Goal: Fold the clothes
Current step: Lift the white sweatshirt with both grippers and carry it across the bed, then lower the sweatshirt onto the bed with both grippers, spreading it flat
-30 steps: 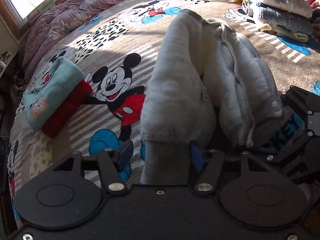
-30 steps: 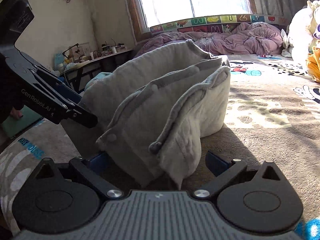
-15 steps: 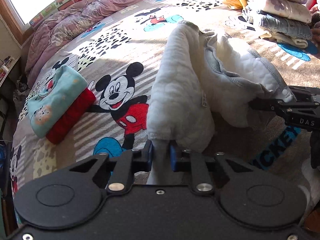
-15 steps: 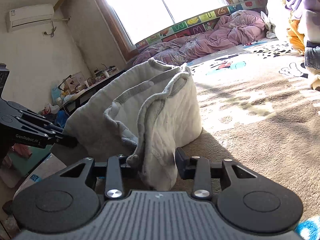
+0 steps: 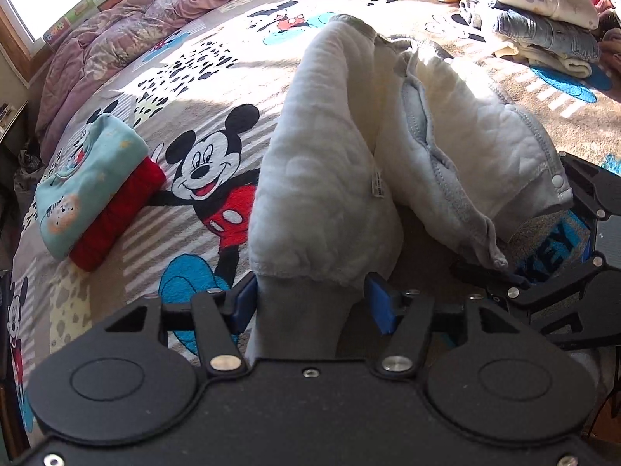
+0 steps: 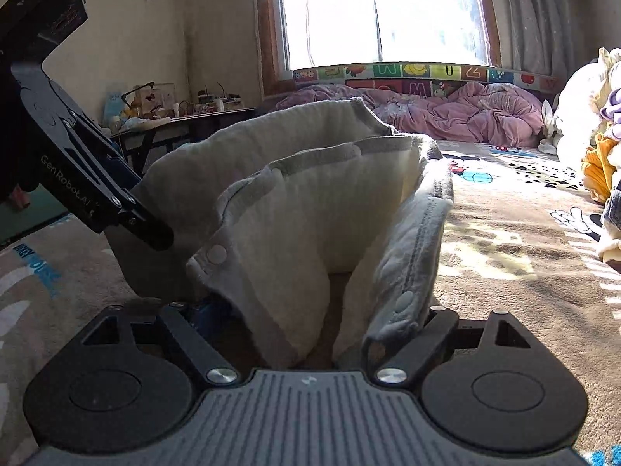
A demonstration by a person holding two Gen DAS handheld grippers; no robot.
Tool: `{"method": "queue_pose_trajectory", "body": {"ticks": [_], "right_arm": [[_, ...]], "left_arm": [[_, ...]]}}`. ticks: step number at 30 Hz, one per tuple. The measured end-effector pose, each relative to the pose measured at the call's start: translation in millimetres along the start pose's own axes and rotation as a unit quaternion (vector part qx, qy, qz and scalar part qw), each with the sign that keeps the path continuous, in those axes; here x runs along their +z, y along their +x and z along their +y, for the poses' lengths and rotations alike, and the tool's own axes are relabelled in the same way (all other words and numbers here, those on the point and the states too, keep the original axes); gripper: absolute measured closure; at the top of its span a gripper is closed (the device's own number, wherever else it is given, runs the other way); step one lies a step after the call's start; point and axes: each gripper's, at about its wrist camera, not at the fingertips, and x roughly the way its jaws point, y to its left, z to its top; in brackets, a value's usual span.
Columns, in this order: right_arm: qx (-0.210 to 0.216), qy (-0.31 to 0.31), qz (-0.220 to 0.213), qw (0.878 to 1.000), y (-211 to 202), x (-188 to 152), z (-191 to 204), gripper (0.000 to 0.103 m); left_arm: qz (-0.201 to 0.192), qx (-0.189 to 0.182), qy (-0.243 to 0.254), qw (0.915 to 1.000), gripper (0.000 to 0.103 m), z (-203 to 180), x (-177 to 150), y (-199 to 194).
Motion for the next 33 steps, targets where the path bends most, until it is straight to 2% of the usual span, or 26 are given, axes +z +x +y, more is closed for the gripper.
{"method": "queue_pose_trajectory", "body": {"ticks": [3, 5, 9, 13, 15, 16, 18, 19, 24, 30, 33], "right_arm": [[-0.010, -0.058, -0.002, 0.998, 2, -2, 22, 0.017], [-0.014, -0.070, 0.003, 0.997, 6, 0, 27, 0.019], [-0.003, -0.004, 0.004, 1.000, 8, 3, 4, 0.047], [-0.004, 0.051, -0.008, 0.999, 1, 4, -14, 0.052], [0.001, 0.066, -0.016, 0.998, -4, 5, -20, 0.057], [0.004, 0.072, -0.020, 0.997, -6, 6, -25, 0.061], [0.015, 0.094, -0.026, 0.995, -11, 9, -37, 0.083], [0.018, 0.103, -0.030, 0.994, -14, 11, -43, 0.085], [0.035, 0.168, -0.053, 0.984, -27, 17, -83, 0.088], [0.057, 0.240, -0.091, 0.965, -58, 24, -126, 0.089], [0.064, 0.258, -0.113, 0.957, -81, 27, -144, 0.089]], "left_arm": [[-0.001, -0.003, 0.001, 1.0000, 0.054, -1, 1, -1], [-0.001, 0.000, 0.004, 1.0000, 0.054, -3, 1, -1], [-0.005, 0.003, 0.008, 1.0000, 0.054, -6, 1, -3], [-0.010, 0.016, 0.020, 0.9996, 0.060, -9, 0, -4], [-0.012, 0.024, 0.025, 0.9993, 0.079, -8, 0, -5], [-0.015, 0.026, 0.024, 0.9993, 0.084, -6, 1, -7], [-0.029, 0.028, 0.015, 0.9990, 0.092, -2, 3, -14], [-0.039, 0.032, 0.013, 0.9987, 0.092, -1, 4, -17], [-0.082, 0.039, 0.014, 0.9957, 0.094, 1, 11, -39], [-0.118, 0.025, 0.015, 0.9926, 0.094, -2, 16, -70], [-0.124, 0.011, -0.005, 0.9922, 0.094, 5, 13, -84]]}}
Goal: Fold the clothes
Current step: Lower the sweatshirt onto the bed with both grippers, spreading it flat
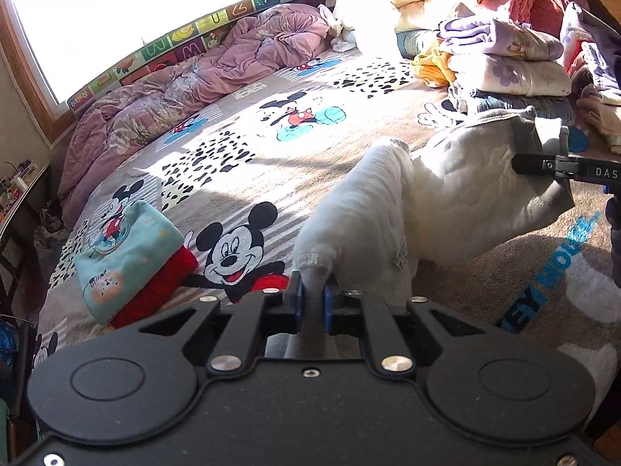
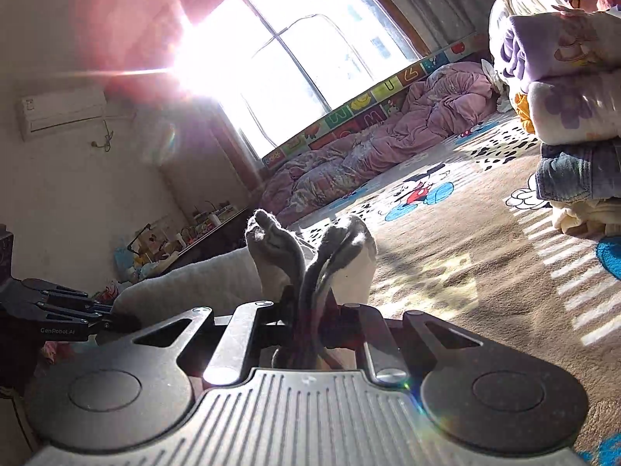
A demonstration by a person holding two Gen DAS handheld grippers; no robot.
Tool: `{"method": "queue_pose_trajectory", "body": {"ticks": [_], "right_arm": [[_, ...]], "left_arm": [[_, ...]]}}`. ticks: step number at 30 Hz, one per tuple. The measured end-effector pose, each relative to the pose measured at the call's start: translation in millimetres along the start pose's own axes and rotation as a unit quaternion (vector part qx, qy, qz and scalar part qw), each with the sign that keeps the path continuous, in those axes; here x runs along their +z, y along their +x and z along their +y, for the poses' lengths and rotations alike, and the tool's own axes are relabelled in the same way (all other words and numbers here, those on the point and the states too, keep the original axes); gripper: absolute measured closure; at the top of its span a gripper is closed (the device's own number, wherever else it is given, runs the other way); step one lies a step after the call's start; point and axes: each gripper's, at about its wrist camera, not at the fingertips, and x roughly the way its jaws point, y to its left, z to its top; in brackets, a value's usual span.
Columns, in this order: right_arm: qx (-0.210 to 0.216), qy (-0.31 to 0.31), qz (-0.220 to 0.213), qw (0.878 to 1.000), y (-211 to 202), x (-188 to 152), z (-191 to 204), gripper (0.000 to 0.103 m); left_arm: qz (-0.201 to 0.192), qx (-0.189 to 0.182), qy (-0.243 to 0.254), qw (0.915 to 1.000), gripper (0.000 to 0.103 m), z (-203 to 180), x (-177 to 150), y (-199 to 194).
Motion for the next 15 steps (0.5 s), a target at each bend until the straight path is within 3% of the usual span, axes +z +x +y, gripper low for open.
{"method": "queue_pose_trajectory", "body": {"ticks": [6, 9, 15], "right_arm": [[0.033, 0.080, -0.020, 0.996, -43, 17, -36, 0.089], [0.058, 0.140, -0.019, 0.988, -56, 16, -55, 0.089], [0.098, 0.221, -0.001, 0.970, -85, 7, -77, 0.089]], "left_arm": [[0.017, -0.042, -0.072, 0.9963, 0.094, 19, -8, -25], [0.034, -0.071, -0.101, 0.9918, 0.094, 22, -17, -37], [0.067, -0.085, -0.111, 0.9879, 0.094, 29, -46, -56]]}}
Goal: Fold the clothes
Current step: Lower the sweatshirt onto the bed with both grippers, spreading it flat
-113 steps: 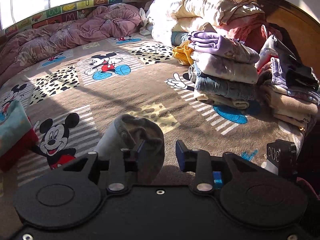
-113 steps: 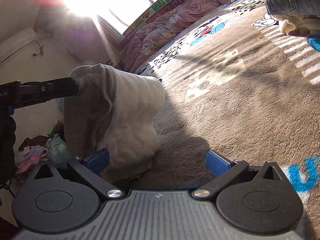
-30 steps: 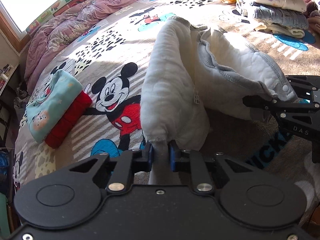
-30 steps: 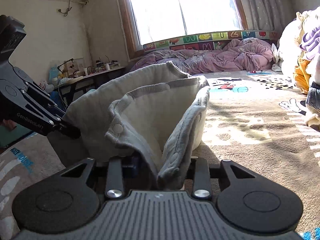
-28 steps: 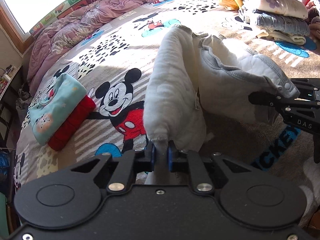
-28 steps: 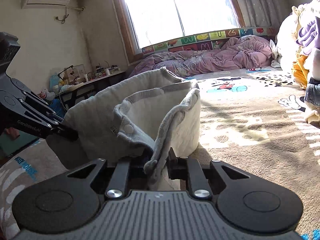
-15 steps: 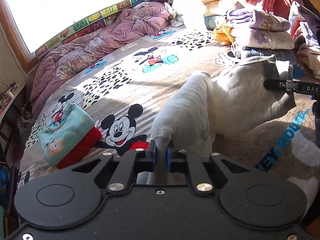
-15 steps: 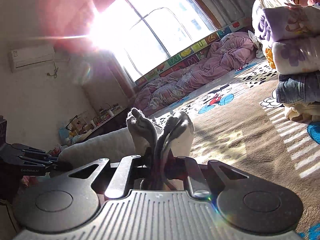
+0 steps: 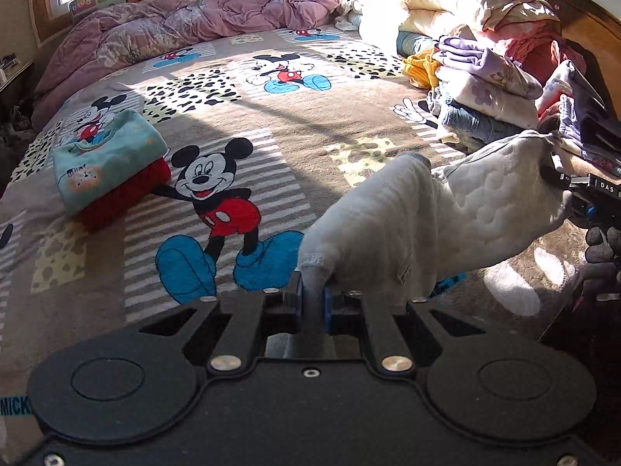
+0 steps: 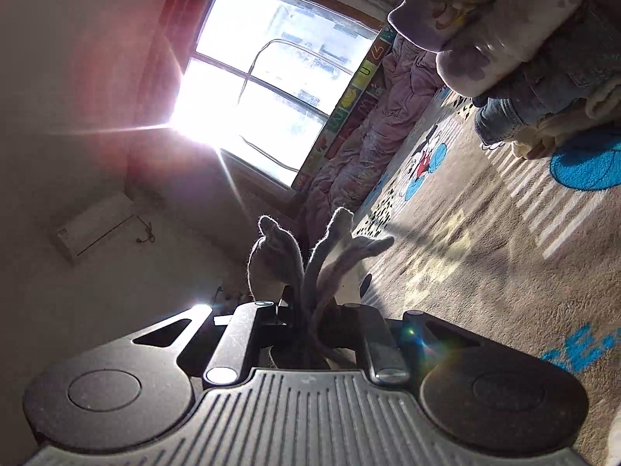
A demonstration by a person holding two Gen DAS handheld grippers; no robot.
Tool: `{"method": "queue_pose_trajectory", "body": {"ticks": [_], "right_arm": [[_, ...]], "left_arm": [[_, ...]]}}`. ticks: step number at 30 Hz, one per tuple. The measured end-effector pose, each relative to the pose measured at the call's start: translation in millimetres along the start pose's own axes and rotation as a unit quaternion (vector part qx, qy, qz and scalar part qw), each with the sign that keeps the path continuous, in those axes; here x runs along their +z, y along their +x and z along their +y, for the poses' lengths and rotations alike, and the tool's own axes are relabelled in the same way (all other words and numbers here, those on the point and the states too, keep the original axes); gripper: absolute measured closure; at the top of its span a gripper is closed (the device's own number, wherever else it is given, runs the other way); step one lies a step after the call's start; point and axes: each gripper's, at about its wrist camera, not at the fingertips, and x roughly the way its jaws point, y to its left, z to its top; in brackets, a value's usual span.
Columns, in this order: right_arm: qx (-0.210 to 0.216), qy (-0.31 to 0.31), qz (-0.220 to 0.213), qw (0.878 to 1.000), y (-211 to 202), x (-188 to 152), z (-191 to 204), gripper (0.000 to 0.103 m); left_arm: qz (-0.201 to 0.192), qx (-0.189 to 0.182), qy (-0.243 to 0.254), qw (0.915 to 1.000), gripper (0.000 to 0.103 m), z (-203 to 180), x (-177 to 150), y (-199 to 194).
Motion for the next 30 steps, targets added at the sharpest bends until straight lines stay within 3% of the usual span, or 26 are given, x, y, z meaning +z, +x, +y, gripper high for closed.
{"method": "queue_pose_trajectory", "body": {"ticks": [4, 10, 13, 15, 18, 22, 23, 24, 25, 30], "right_arm": [[-0.021, 0.031, 0.029, 0.999, -10, -14, -16, 0.089], [-0.132, -0.021, 0.082, 0.988, 16, -34, -32, 0.088], [-0.205, -0.085, 0.089, 0.971, 25, -41, -28, 0.081], [-0.251, -0.123, 0.081, 0.957, 23, -46, -21, 0.068], [-0.275, -0.167, 0.065, 0.944, 16, -47, -12, 0.056], [-0.277, -0.250, 0.053, 0.926, 2, -47, 7, 0.055], [-0.270, -0.277, 0.058, 0.920, -1, -48, 13, 0.055], [-0.258, -0.307, 0.072, 0.913, -2, -50, 19, 0.055], [-0.249, -0.339, 0.086, 0.903, -3, -54, 25, 0.053], [-0.233, -0.492, 0.154, 0.824, -4, -87, 46, 0.048]], "left_arm": [[0.052, 0.031, -0.011, 0.9981, 0.094, 21, -24, 20], [0.107, 0.081, -0.017, 0.9908, 0.094, 52, -40, 63], [0.122, 0.120, -0.002, 0.9852, 0.083, 57, -41, 79], [0.117, 0.148, 0.025, 0.9817, 0.079, 55, -41, 80], [0.087, 0.162, 0.057, 0.9814, 0.079, 49, -40, 67], [0.043, 0.149, 0.112, 0.9816, 0.072, 35, -45, 47], [0.034, 0.134, 0.131, 0.9816, 0.063, 30, -48, 43], [0.032, 0.122, 0.152, 0.9803, 0.054, 25, -52, 40], [0.033, 0.111, 0.173, 0.9781, 0.053, 19, -57, 38], [0.051, 0.072, 0.276, 0.9571, 0.052, -7, -88, 38]]}}
